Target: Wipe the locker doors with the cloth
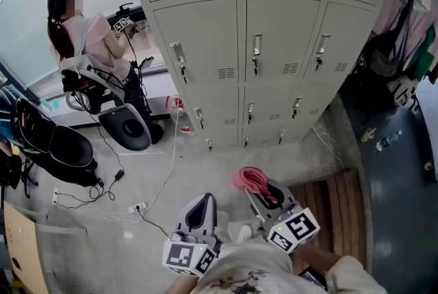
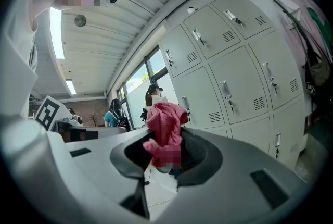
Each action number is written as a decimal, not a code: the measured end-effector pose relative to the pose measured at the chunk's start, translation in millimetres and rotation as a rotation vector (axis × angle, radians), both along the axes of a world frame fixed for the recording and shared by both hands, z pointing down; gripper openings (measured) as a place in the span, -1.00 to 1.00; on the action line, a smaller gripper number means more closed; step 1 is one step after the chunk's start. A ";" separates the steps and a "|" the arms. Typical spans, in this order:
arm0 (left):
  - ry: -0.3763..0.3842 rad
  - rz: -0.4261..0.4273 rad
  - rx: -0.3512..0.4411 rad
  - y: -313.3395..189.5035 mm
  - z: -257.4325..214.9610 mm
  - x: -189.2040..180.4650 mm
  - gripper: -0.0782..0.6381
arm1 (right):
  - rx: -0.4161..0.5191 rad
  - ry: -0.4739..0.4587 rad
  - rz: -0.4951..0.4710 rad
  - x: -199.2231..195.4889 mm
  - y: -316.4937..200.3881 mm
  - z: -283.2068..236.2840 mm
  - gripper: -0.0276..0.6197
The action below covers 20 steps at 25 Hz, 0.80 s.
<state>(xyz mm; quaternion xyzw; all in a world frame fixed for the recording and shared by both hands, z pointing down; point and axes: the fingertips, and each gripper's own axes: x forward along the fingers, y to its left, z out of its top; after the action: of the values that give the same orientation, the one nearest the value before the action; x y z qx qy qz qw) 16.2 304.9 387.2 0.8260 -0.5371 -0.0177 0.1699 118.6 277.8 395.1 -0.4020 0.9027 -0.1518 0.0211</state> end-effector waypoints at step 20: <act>-0.039 0.102 0.108 -256.9 -26.4 -92.0 -0.76 | 0.129 0.011 0.102 -104.9 -259.5 -38.0 -0.56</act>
<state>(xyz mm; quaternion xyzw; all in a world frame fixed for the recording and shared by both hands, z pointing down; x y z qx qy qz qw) -75.8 48.0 360.7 0.8605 -0.4957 -0.0221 0.1153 13.7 18.3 357.1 -0.4463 0.8890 -0.0897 0.0496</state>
